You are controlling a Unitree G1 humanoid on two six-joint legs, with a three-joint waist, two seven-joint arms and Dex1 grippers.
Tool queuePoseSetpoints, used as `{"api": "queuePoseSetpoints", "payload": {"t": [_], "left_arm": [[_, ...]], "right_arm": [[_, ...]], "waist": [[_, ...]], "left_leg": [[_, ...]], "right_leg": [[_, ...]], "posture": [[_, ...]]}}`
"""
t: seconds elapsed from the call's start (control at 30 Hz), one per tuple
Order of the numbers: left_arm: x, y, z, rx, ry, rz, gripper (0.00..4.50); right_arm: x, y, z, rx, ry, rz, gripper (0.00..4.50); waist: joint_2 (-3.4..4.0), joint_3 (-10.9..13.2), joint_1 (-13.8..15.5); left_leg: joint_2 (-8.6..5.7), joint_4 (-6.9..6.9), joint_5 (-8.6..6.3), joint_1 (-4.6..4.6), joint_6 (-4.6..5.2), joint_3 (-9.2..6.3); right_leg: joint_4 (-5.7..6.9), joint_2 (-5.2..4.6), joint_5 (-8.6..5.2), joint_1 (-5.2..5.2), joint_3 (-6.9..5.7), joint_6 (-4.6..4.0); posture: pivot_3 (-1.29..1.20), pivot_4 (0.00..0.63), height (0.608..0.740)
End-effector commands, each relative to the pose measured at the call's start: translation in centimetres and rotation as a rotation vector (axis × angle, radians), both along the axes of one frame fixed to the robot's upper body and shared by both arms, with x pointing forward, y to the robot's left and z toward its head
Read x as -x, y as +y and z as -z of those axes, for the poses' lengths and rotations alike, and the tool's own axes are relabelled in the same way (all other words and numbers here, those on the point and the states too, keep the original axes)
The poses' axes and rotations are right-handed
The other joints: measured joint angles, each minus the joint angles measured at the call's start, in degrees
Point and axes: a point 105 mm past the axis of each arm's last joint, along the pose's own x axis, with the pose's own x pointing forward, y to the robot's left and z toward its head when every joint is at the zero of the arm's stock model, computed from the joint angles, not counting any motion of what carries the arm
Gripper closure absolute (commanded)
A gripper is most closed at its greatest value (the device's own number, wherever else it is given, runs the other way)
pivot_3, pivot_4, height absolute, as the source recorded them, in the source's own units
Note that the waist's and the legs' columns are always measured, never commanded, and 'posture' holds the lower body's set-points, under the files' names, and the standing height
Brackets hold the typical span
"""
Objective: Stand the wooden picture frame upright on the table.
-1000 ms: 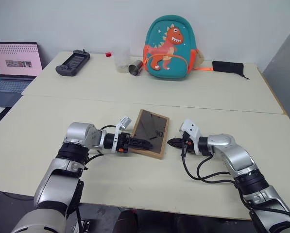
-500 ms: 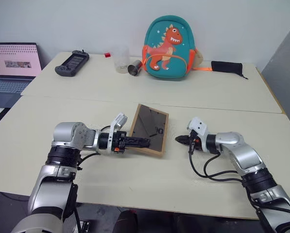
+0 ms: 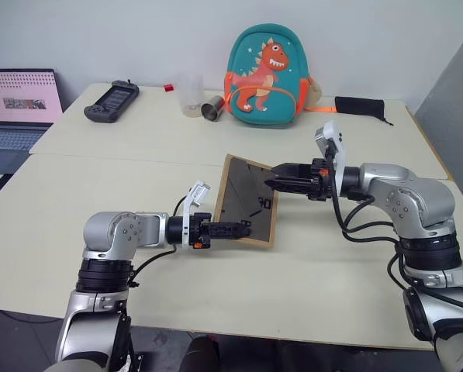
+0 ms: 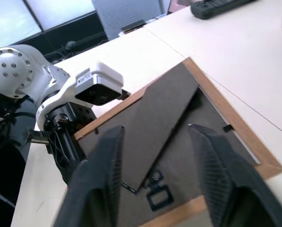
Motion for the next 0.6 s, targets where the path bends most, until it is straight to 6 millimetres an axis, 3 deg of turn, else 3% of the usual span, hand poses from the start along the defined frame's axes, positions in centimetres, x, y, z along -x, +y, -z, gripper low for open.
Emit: {"api": "queuePoseSetpoints", "payload": {"t": [0.03,0.2,0.27,0.47,0.6], "left_arm": [[0.0,-0.4,-1.9,0.041,-0.100,0.009,3.19],[0.2,-0.5,-2.0,0.048,-0.113,0.014,3.19],[0.3,-0.5,-1.9,0.047,-0.114,0.014,3.19],[0.2,-0.5,-1.9,0.049,-0.114,0.003,3.19],[0.1,-0.2,-1.8,0.049,-0.102,-0.008,3.19]], "right_arm": [[-0.1,1.6,-0.8,0.007,-0.049,-0.028,1.18],[-0.6,3.0,0.0,0.042,-0.062,-0.040,0.04],[-0.8,3.5,0.2,0.051,-0.069,-0.046,0.01],[1.5,5.1,-0.6,0.013,-0.077,-0.189,0.01],[3.1,4.4,-2.2,-0.063,-0.019,-0.263,0.01]], "waist": [[0.00,0.0,-0.1],[0.00,0.0,-0.2],[0.00,0.0,-0.2],[0.00,0.0,-0.2],[0.00,0.0,-0.2]], "left_leg": [[0.00,0.00,0.00,0.00,0.00,0.00],[0.00,-0.03,0.00,-0.03,0.00,0.03],[0.01,-0.04,0.00,-0.03,-0.01,0.01],[0.01,-0.04,0.00,-0.03,-0.01,0.01],[0.01,-0.04,0.00,-0.03,-0.01,0.00]], "right_leg": [[0.00,0.00,0.00,0.00,0.00,0.00],[-0.02,-0.01,0.00,-0.04,0.01,0.00],[-0.03,-0.01,0.00,-0.04,-0.01,0.00],[-0.03,-0.02,0.00,-0.04,-0.01,0.00],[-0.03,-0.01,0.00,-0.03,-0.02,0.00]], "posture": [[0.00,0.150,0.740],[0.00,0.150,0.740],[0.00,0.150,0.740],[0.00,0.150,0.740],[0.00,0.150,0.740]]}}
